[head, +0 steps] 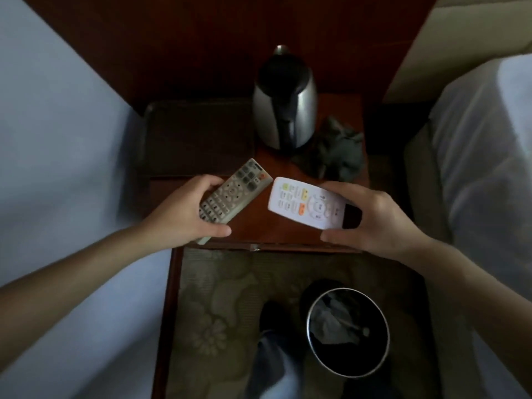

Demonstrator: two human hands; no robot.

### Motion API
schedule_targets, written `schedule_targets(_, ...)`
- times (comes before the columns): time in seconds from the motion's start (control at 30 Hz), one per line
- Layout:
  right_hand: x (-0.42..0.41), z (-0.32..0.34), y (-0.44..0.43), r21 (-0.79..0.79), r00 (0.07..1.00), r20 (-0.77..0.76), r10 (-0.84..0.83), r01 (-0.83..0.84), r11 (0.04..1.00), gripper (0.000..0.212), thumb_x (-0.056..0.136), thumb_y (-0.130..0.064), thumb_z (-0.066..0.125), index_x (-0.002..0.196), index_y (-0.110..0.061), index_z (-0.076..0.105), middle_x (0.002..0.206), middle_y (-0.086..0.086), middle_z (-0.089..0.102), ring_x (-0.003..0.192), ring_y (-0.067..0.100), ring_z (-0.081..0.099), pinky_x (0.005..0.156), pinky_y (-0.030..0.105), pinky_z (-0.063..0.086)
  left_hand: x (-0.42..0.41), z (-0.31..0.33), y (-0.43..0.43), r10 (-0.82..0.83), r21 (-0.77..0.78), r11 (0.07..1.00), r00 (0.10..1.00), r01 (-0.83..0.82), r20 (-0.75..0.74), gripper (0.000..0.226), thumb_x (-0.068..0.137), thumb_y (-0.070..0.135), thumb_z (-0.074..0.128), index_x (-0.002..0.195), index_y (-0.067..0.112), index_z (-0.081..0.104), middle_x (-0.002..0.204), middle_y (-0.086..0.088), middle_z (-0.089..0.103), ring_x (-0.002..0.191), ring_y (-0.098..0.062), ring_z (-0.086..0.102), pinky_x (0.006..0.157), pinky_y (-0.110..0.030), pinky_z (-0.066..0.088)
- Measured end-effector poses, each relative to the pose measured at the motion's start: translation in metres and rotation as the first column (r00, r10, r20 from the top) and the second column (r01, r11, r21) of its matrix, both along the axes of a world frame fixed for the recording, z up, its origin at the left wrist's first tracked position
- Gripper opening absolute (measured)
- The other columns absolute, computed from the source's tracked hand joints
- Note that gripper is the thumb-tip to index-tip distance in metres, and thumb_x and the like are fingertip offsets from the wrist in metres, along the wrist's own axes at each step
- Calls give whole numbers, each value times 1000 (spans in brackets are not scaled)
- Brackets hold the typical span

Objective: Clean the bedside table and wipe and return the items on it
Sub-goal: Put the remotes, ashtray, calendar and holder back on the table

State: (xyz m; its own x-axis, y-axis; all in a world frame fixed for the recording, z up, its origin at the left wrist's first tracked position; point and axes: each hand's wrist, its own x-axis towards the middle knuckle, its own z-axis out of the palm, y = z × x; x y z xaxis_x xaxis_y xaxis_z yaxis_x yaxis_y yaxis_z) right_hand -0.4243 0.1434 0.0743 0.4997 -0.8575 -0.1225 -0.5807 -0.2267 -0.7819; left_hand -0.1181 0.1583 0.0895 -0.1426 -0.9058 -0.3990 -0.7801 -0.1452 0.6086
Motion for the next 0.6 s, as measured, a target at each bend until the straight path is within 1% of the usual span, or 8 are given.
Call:
schedule_targets(0.07, 33, -1, -12, -14, 999, -34, 22, -22, 1000, 80, 62, -25, 84, 132, -15, 49, 116, -16, 49, 110, -6, 45, 87, -4, 32, 37, -2, 0, 46, 19, 999, 999, -46, 8, 76, 59, 25, 86, 119, 31, 41, 118, 8, 52, 106, -10, 54, 87, -31, 46)
schedule_targets(0.13, 62, -4, -22, 15, 999, -32, 43, -42, 999, 79, 63, -23, 84, 133, -16, 48, 117, -16, 50, 111, -5, 46, 87, -4, 31, 69, -5, 2, 127, 27, 992, 992, -127, 8, 77, 60, 24, 86, 123, 26, 42, 120, 6, 52, 107, -12, 55, 91, -37, 47)
schedule_targets(0.23, 94, -10, -37, 92, 999, 3, 52, -52, 994, 75, 66, -19, 82, 133, -18, 47, 117, -17, 51, 110, -10, 43, 85, -4, 33, 102, -11, 5, 232, 31, 972, 973, -232, -11, 73, 62, 21, 85, 122, 26, 43, 119, 6, 54, 107, -13, 56, 91, -35, 47)
schedule_targets(0.33, 118, -17, -51, 132, 999, 15, 39, -41, 990, 74, 71, -19, 79, 136, -17, 43, 117, -17, 48, 113, -5, 42, 84, -1, 34, 121, -21, 2, 281, 7, 960, 959, -281, -21, 68, 63, 21, 84, 115, 31, 42, 118, 4, 55, 107, -14, 56, 91, -33, 46)
schedule_targets(0.4, 133, -25, -60, 131, 1000, -13, 21, -19, 991, 76, 73, -21, 78, 138, -21, 39, 121, -14, 47, 116, 0, 41, 87, 9, 36, 132, -29, -7, 297, -6, 955, 955, -297, -13, 67, 63, 23, 84, 116, 30, 43, 118, 3, 55, 105, -15, 56, 91, -33, 45)
schedule_targets(0.47, 154, -33, -76, 108, 996, -78, 36, -27, 994, 79, 73, -23, 77, 140, -26, 34, 122, -11, 45, 116, 4, 40, 87, 19, 36, 145, -40, -21, 318, -27, 948, 948, -318, -2, 68, 63, 25, 84, 120, 25, 45, 113, 6, 56, 100, -13, 57, 84, -29, 46)
schedule_targets(0.53, 178, -43, -98, 131, 991, -132, 37, -20, 991, 78, 74, -24, 76, 139, -28, 34, 115, -12, 43, 108, 5, 41, 81, 19, 36, 160, -55, -43, 343, -14, 939, 939, -344, -13, 67, 64, 28, 83, 119, 24, 45, 102, 14, 56, 92, -8, 57, 73, -21, 43)
schedule_targets(0.6, 202, -56, -117, 191, 984, -161, 70, -39, 981, 76, 74, -23, 76, 137, -29, 36, 115, -12, 45, 107, 6, 43, 78, 18, 38, 175, -71, -66, 365, 30, 931, 931, -364, -28, 65, 65, 30, 82, 118, 25, 45, 96, 19, 54, 89, -5, 56, 68, -16, 40)
